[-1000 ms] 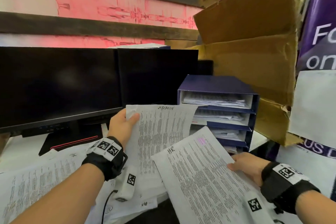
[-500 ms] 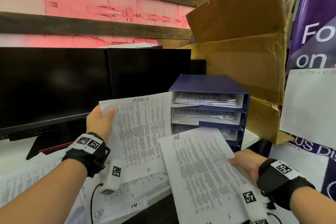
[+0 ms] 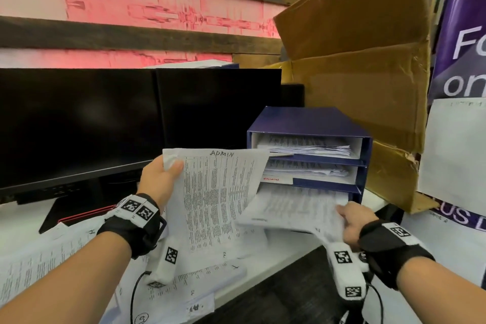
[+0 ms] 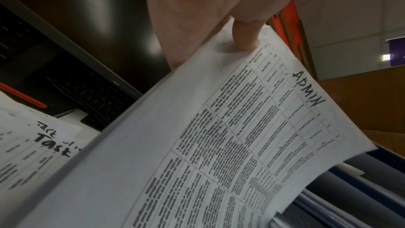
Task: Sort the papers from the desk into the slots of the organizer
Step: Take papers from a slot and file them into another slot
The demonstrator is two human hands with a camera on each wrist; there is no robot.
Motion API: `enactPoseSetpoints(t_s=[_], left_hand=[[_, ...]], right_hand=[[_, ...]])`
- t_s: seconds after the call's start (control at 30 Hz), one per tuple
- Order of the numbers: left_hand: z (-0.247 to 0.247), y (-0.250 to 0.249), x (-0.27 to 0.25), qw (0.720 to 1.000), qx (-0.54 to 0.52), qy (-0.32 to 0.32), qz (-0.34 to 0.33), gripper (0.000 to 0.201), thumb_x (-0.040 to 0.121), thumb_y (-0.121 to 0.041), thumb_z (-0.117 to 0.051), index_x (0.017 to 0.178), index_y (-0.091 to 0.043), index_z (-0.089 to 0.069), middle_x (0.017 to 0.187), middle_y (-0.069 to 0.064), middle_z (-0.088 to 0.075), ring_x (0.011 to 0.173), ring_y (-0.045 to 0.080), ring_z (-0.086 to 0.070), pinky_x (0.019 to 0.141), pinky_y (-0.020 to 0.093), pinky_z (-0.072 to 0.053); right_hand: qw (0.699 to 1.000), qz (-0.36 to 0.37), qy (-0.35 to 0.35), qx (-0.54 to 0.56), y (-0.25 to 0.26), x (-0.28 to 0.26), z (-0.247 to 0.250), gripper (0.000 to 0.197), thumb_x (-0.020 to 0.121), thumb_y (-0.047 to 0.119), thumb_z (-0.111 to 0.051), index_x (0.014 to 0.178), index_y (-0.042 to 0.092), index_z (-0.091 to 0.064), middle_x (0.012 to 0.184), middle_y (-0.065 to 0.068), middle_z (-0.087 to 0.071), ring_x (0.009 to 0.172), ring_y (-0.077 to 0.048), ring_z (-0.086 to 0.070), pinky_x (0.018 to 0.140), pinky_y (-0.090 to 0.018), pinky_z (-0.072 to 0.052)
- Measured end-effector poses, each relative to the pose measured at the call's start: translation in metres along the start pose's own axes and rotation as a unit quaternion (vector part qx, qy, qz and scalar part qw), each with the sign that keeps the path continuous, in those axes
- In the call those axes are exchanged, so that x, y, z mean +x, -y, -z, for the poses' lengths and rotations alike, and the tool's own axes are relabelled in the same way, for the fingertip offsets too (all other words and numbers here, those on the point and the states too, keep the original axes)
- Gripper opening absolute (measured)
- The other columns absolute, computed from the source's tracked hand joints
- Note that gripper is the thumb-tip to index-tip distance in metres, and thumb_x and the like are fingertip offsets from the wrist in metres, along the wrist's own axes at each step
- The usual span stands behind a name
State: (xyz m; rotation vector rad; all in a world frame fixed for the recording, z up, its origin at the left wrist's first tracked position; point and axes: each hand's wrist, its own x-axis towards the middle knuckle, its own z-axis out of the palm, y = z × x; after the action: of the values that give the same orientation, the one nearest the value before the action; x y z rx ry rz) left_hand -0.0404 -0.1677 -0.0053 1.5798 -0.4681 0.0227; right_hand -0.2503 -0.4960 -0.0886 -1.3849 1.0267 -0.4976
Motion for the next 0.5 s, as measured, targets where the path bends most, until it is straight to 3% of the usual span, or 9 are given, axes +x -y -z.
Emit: enactPoseSetpoints(t_s=[0.03,0.07,0.1,0.13,0.2,0.27,0.33,0.4,0.5], left_hand=[[-0.001,0.000,0.000,1.000,-0.002,0.004,0.002,0.016,0.096,-0.016,-0.052,0.102,-0.018,-0.066,0.103,0.005,-0.070,0.096,0.025,-0.067,0.087,0.045,-0.053],[-0.001,0.001,0.000,1.000,-0.002,0.004,0.003,0.017,0.096,-0.016,-0.052,0.104,-0.017,-0.066,0.104,0.005,-0.070,0.096,0.025,-0.067,0.086,0.044,-0.053],[-0.001,0.001,0.001,1.000,-0.002,0.002,0.002,0.017,0.096,-0.017,-0.052,0.105,-0.016,-0.066,0.103,0.005,-0.070,0.096,0.024,-0.067,0.085,0.043,-0.053],[-0.001,0.001,0.002,1.000,-0.002,0.001,0.001,0.016,0.096,-0.017,-0.053,0.104,-0.017,-0.067,0.103,0.004,-0.071,0.095,0.023,-0.068,0.085,0.042,-0.053],[0.000,0.002,0.004,1.000,-0.003,-0.003,0.000,0.016,0.096,-0.019,-0.053,0.103,-0.018,-0.067,0.102,0.002,-0.071,0.094,0.021,-0.068,0.084,0.041,-0.054],[0.000,0.002,0.006,1.000,-0.002,-0.006,0.001,0.015,0.096,-0.020,-0.053,0.103,-0.019,-0.067,0.101,0.001,-0.071,0.093,0.019,-0.068,0.084,0.041,-0.054],[-0.002,0.003,0.008,1.000,0.000,-0.007,0.006,0.016,0.096,-0.022,-0.053,0.103,-0.020,-0.067,0.101,0.001,-0.071,0.094,0.021,-0.068,0.086,0.044,-0.053],[-0.004,0.004,0.008,1.000,-0.004,-0.006,0.014,0.017,0.096,-0.022,-0.053,0.106,-0.019,-0.066,0.103,0.002,-0.071,0.096,0.022,-0.067,0.088,0.047,-0.053],[-0.006,0.003,0.008,1.000,-0.009,-0.006,0.024,0.018,0.096,-0.021,-0.052,0.109,-0.016,-0.065,0.103,0.004,-0.070,0.096,0.023,-0.067,0.089,0.047,-0.052]], right_hand=[[0.999,0.001,-0.013,0.035,0.007,-0.002,-0.009,0.020,0.100,0.013,-0.041,0.087,0.012,-0.056,0.080,-0.010,-0.048,0.051,-0.002,-0.059,0.068,-0.022,-0.054],[0.998,0.011,-0.017,0.056,0.013,-0.006,-0.015,0.021,0.101,0.016,-0.039,0.087,0.012,-0.055,0.075,-0.006,-0.045,0.044,-0.002,-0.057,0.056,-0.018,-0.050],[0.998,0.002,-0.001,0.067,0.019,-0.011,-0.020,0.021,0.100,0.019,-0.040,0.092,0.007,-0.056,0.076,-0.008,-0.048,0.049,-0.005,-0.059,0.058,-0.020,-0.052],[0.997,-0.006,0.018,0.072,0.022,-0.015,-0.022,0.026,0.097,0.020,-0.043,0.099,0.000,-0.059,0.080,-0.013,-0.053,0.064,-0.014,-0.063,0.069,-0.029,-0.055],[0.997,-0.032,0.055,0.049,0.023,-0.027,-0.021,0.024,0.093,0.019,-0.048,0.096,0.000,-0.060,0.086,-0.018,-0.058,0.075,-0.028,-0.058,0.082,-0.044,-0.052],[0.997,-0.052,0.043,-0.032,0.023,-0.032,-0.016,0.008,0.093,0.011,-0.050,0.093,0.004,-0.055,0.075,-0.013,-0.055,0.057,-0.018,-0.051,0.065,-0.036,-0.053],[0.995,-0.087,0.035,-0.026,0.024,-0.033,-0.010,0.012,0.094,0.006,-0.054,0.082,0.004,-0.052,0.051,-0.008,-0.045,0.037,-0.011,-0.042,0.041,-0.022,-0.047],[0.996,-0.082,0.018,-0.029,0.026,-0.029,-0.003,0.015,0.095,0.007,-0.056,0.081,0.003,-0.052,0.048,-0.006,-0.040,0.031,-0.009,-0.038,0.032,-0.018,-0.042],[0.994,-0.076,-0.018,0.083,0.028,-0.020,-0.005,0.010,0.099,0.011,-0.050,0.100,0.004,-0.057,0.059,-0.009,-0.048,0.027,-0.007,-0.042,0.029,-0.025,-0.046]])
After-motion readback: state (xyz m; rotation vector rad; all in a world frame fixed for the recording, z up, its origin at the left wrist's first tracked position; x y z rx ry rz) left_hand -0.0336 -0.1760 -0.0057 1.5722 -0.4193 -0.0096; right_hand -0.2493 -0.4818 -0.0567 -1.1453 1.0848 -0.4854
